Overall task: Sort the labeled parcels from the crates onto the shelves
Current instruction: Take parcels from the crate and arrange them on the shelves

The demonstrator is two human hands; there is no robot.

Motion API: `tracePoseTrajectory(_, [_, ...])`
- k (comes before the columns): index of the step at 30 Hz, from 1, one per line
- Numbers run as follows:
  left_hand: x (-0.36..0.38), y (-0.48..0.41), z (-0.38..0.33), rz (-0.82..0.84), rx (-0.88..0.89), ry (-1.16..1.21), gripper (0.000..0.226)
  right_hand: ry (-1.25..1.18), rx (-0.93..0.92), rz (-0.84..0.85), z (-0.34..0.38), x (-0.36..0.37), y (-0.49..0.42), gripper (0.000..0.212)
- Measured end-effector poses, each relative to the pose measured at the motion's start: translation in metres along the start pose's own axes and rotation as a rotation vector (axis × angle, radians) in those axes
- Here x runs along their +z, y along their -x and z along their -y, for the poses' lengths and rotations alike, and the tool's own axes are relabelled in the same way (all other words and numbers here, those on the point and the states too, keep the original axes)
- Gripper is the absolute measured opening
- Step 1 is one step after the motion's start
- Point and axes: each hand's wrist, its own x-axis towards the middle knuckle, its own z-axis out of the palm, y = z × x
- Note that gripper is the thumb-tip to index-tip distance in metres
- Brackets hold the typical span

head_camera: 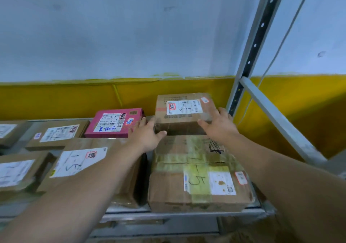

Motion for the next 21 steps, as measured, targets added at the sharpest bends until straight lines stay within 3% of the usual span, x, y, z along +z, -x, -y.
tracePoseTrajectory(10, [0.006,-0.063,-0.006,0.074,0.041,0.116,0.069,0.045,0.052,0.081,0.011,0.018,-0.054,0.069])
tracePoseTrajectory(21, [-0.003,-0.059,-0.002,0.090,0.094,0.062,0.076,0.026,0.042,0.041,0.006,0.007,-0.045,0.075])
